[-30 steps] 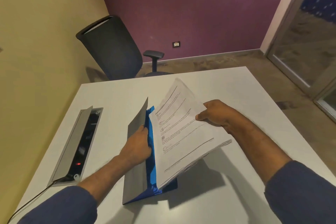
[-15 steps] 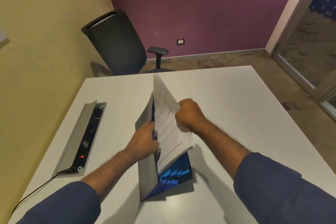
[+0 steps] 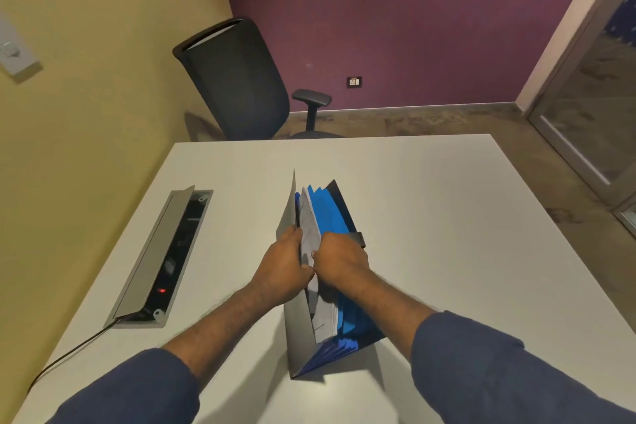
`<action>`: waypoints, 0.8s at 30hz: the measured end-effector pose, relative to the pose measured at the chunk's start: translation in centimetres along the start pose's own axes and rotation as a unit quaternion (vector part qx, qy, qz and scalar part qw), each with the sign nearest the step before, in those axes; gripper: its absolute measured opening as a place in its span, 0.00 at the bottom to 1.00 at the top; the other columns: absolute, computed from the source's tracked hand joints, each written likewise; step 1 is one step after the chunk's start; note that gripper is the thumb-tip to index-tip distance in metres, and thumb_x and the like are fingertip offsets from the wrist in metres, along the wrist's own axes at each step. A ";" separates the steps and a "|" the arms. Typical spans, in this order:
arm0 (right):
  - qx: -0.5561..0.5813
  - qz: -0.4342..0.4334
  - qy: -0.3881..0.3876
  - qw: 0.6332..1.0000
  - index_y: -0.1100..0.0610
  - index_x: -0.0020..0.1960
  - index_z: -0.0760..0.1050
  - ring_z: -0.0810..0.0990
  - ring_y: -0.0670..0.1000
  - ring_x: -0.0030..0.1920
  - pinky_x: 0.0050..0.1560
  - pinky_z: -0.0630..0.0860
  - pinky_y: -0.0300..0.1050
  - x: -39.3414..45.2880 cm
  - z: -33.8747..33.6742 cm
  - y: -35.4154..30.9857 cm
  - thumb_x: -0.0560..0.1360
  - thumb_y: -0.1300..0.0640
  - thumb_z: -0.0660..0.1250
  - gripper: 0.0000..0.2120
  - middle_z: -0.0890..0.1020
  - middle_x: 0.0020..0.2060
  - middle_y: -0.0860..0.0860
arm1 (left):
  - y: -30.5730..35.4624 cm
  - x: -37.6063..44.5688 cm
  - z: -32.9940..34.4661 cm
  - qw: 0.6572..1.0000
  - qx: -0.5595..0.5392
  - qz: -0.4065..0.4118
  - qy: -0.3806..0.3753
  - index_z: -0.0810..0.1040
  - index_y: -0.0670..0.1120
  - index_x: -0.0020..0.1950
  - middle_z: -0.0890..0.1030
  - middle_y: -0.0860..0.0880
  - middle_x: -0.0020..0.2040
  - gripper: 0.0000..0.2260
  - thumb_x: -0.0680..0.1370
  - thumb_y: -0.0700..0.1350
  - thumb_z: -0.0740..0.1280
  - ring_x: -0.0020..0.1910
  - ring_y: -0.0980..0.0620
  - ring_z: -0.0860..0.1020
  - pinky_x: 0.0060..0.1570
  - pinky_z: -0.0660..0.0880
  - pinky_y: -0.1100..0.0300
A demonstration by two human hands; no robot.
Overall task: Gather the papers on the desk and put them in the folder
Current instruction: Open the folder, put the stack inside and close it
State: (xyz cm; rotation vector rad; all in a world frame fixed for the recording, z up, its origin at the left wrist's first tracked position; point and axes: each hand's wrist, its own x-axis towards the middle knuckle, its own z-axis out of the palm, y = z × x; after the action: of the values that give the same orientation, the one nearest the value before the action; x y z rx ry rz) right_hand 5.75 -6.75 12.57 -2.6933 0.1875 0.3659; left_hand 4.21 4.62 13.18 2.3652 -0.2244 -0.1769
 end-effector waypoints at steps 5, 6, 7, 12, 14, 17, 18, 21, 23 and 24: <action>0.039 -0.055 0.110 0.992 0.55 0.54 0.75 0.80 0.53 0.43 0.38 0.74 0.45 0.0 0.2 2.1 0.79 0.44 0.60 0.15 0.82 0.47 0.52 | -0.1 -0.1 0.0 1.000 0.014 -0.003 -0.005 0.68 0.46 0.71 0.75 0.50 0.63 0.25 0.76 0.40 0.71 0.59 0.54 0.75 0.49 0.74 0.67; 0.029 -0.067 0.139 0.988 0.54 0.55 0.74 0.79 0.53 0.43 0.39 0.75 0.45 0.2 0.1 2.8 0.78 0.46 0.60 0.14 0.81 0.47 0.52 | -0.2 -0.1 -0.1 1.000 0.015 -0.006 -0.011 0.69 0.46 0.70 0.75 0.48 0.63 0.24 0.76 0.39 0.70 0.60 0.51 0.76 0.47 0.75 0.67; 0.012 -0.073 0.149 0.986 0.54 0.57 0.74 0.78 0.54 0.45 0.41 0.75 0.47 0.5 0.0 3.6 0.76 0.48 0.61 0.14 0.80 0.48 0.53 | -0.3 0.0 -0.2 1.000 0.017 -0.010 -0.016 0.69 0.46 0.69 0.74 0.48 0.62 0.23 0.76 0.40 0.70 0.60 0.50 0.76 0.45 0.76 0.66; -0.004 0.005 0.133 0.991 0.53 0.66 0.67 0.71 0.57 0.56 0.51 0.74 0.53 1.8 0.3 7.6 0.69 0.39 0.67 0.30 0.72 0.57 0.55 | -0.7 0.1 -0.3 0.999 0.019 -0.017 -0.025 0.70 0.47 0.67 0.74 0.49 0.60 0.20 0.77 0.41 0.70 0.59 0.52 0.75 0.34 0.73 0.72; 0.051 0.045 0.160 0.985 0.53 0.67 0.66 0.71 0.57 0.57 0.52 0.75 0.53 2.0 0.8 8.9 0.69 0.38 0.68 0.32 0.70 0.58 0.55 | -1.0 0.1 -0.1 0.999 0.018 -0.010 -0.029 0.71 0.47 0.67 0.75 0.49 0.59 0.20 0.76 0.41 0.70 0.58 0.53 0.76 0.33 0.72 0.73; 0.112 0.098 0.153 0.977 0.54 0.69 0.65 0.72 0.59 0.58 0.52 0.76 0.54 2.4 1.8 10.5 0.71 0.45 0.70 0.31 0.68 0.60 0.56 | -1.1 -0.2 0.4 0.999 0.026 0.008 -0.045 0.71 0.48 0.68 0.75 0.50 0.60 0.21 0.76 0.42 0.71 0.58 0.54 0.76 0.36 0.70 0.75; 0.144 0.121 0.134 0.973 0.55 0.69 0.65 0.74 0.59 0.57 0.51 0.76 0.53 2.5 2.2 11.0 0.71 0.48 0.71 0.30 0.68 0.61 0.57 | -1.1 -0.3 0.8 0.998 0.030 0.012 -0.049 0.71 0.48 0.68 0.75 0.50 0.61 0.22 0.76 0.42 0.71 0.59 0.55 0.75 0.39 0.69 0.75; 0.205 0.176 0.083 0.959 0.61 0.64 0.70 0.78 0.58 0.48 0.45 0.76 0.48 2.4 3.5 12.4 0.72 0.59 0.70 0.22 0.72 0.59 0.59 | -0.7 -0.7 2.1 0.997 0.046 0.013 -0.058 0.69 0.46 0.71 0.73 0.50 0.67 0.24 0.76 0.43 0.70 0.64 0.54 0.74 0.53 0.68 0.69; 0.235 0.187 0.068 0.951 0.64 0.51 0.77 0.81 0.59 0.45 0.42 0.78 0.49 2.1 4.3 13.2 0.70 0.66 0.67 0.10 0.80 0.47 0.58 | -0.3 -0.8 3.3 0.997 0.052 0.017 -0.063 0.69 0.46 0.71 0.73 0.49 0.69 0.23 0.76 0.41 0.68 0.64 0.54 0.74 0.56 0.65 0.69; 0.254 0.194 0.060 0.946 0.65 0.45 0.79 0.82 0.59 0.43 0.42 0.80 0.51 1.9 4.7 13.6 0.69 0.69 0.65 0.07 0.81 0.40 0.56 | -0.2 -0.9 4.1 0.996 0.049 0.021 -0.070 0.70 0.47 0.71 0.73 0.49 0.69 0.23 0.76 0.41 0.68 0.63 0.55 0.75 0.56 0.66 0.69</action>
State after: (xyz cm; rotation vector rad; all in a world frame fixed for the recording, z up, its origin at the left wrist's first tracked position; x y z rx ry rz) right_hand 4.03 -17.25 2.68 -2.1546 0.7470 0.2248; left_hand 2.54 2.16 10.14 2.4451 -0.3565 -0.3189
